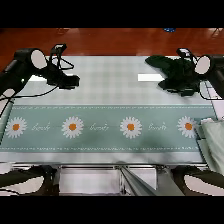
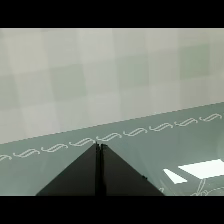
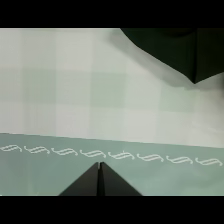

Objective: Fold the shirts.

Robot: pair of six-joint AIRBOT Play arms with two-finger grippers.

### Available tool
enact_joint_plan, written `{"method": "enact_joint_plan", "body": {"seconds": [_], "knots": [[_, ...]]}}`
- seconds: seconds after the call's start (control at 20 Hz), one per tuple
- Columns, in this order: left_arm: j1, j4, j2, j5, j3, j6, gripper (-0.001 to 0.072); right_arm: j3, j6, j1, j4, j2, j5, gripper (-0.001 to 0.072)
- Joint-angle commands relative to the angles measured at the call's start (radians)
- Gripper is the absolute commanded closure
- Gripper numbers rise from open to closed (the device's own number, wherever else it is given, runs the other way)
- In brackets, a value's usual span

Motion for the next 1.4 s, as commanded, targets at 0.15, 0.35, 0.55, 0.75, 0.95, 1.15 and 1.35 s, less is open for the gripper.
{"method": "enact_joint_plan", "body": {"seconds": [0.15, 0.35, 0.55, 0.75, 0.95, 1.15, 1.35], "knots": [[0.0, 0.0, -0.001, 0.0, 0.0, 0.0, 0.0689, 0.0, 0.0, 0.0, 0.0, 0.0, 0.0, 0.0686], [0.0, 0.0, -0.001, 0.0, 0.0, 0.0, 0.0689, 0.0, 0.0, 0.0, 0.0, 0.0, 0.0, 0.0686], [0.0, 0.0, -0.001, 0.0, 0.0, 0.0, 0.0689, 0.0, 0.0, 0.0, 0.0, 0.0, 0.0, 0.0686], [0.0, 0.0, -0.001, 0.0, 0.0, 0.0, 0.0689, 0.0, 0.001, 0.0, 0.0, 0.0, -0.012, 0.0686], [0.0, 0.0, -0.002, 0.046, 0.0, 0.0, 0.0689, 0.0, 0.0, -0.001, -0.003, 0.0, -0.128, 0.0686], [0.005, 0.031, -0.024, 0.221, 0.0, -0.003, 0.0195, 0.0, 0.023, -0.002, -0.208, -0.005, -0.432, 0.0301], [0.038, 0.068, -0.032, 0.335, 0.0, -0.005, 0.0196, 0.068, 0.338, -0.102, -0.493, -0.097, -0.649, 0.0301]]}}
